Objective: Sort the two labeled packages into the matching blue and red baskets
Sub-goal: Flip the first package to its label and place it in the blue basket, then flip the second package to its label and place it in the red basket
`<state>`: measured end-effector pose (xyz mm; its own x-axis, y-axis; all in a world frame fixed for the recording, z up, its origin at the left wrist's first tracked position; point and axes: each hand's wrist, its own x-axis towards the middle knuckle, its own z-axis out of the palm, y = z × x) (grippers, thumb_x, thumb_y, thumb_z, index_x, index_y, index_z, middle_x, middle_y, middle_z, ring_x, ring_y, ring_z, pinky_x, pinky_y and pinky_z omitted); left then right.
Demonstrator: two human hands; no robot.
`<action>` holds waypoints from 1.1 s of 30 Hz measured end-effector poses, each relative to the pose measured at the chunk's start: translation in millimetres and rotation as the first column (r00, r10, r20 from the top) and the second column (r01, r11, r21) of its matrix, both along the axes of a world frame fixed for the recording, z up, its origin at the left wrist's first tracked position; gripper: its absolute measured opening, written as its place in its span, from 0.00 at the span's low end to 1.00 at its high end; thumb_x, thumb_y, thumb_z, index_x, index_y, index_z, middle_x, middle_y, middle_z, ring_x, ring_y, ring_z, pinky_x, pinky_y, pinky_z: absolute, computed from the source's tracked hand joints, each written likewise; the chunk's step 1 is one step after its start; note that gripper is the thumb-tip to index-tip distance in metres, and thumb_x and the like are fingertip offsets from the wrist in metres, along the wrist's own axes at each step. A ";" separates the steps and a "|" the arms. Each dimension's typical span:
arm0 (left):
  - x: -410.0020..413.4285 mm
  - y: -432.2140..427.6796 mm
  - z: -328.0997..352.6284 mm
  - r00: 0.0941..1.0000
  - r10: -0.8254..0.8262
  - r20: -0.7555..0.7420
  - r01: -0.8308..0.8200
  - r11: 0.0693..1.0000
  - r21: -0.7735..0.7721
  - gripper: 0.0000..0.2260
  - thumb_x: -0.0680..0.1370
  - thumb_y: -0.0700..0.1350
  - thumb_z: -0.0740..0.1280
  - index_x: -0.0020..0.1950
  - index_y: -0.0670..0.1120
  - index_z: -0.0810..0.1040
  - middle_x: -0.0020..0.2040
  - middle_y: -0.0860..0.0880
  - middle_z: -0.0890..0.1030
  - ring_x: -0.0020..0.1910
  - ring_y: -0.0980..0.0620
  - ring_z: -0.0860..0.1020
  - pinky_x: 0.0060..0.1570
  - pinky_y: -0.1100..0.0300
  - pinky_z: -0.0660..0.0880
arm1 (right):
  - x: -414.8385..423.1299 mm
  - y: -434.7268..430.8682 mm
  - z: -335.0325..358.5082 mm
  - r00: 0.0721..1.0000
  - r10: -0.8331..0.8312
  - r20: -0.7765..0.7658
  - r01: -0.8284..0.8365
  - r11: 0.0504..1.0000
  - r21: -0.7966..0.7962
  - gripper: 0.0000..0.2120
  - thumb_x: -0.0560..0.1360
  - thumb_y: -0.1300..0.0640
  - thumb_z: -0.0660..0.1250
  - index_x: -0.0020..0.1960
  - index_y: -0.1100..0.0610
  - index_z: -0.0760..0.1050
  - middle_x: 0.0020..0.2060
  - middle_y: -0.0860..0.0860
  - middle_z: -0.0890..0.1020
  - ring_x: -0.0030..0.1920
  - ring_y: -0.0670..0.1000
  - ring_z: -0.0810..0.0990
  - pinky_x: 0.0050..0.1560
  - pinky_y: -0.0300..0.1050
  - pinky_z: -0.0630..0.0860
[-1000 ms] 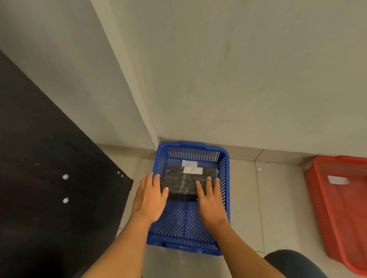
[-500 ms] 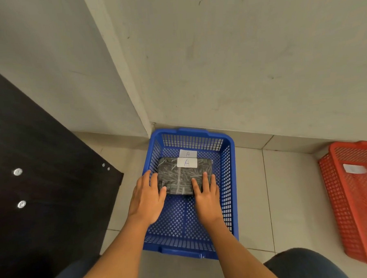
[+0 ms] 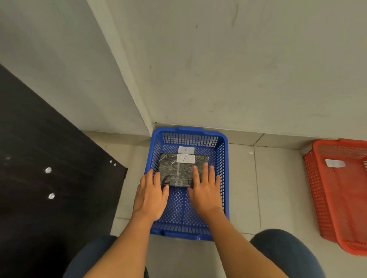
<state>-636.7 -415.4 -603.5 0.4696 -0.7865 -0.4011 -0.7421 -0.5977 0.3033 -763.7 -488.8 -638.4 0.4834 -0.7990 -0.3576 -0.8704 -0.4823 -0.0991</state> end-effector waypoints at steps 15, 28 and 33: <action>-31.1 -1.4 463.0 0.990 -0.108 0.094 0.119 0.987 -0.112 0.26 0.81 0.51 0.52 0.74 0.40 0.52 0.76 0.40 0.54 0.75 0.43 0.53 0.74 0.50 0.55 | -29.8 7.6 490.9 0.994 0.025 0.109 -0.017 0.997 -0.074 0.29 0.82 0.48 0.49 0.75 0.61 0.41 0.75 0.66 0.46 0.75 0.66 0.45 0.74 0.62 0.50; 97.2 113.6 598.0 0.945 -0.032 0.327 0.137 0.942 -0.305 0.26 0.81 0.51 0.52 0.74 0.39 0.52 0.76 0.39 0.54 0.75 0.42 0.54 0.74 0.50 0.56 | 100.1 109.9 615.3 0.967 0.095 0.238 -0.032 0.966 -0.257 0.27 0.82 0.49 0.48 0.76 0.60 0.44 0.75 0.65 0.49 0.75 0.65 0.48 0.73 0.62 0.51; 167.9 213.6 595.7 0.936 -0.084 0.342 0.177 0.952 -0.251 0.26 0.80 0.51 0.53 0.74 0.39 0.54 0.76 0.38 0.56 0.75 0.41 0.56 0.73 0.49 0.58 | 164.4 203.0 616.6 0.959 0.053 0.277 0.016 0.970 -0.243 0.27 0.82 0.49 0.49 0.75 0.60 0.46 0.75 0.65 0.51 0.75 0.65 0.49 0.73 0.62 0.53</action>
<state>-468.8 -201.7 -7.8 0.4227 -0.9062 -0.0055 -0.8925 -0.4173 0.1711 -599.3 -285.8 -21.7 0.5517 -0.8341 -0.0047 -0.8149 -0.5378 -0.2160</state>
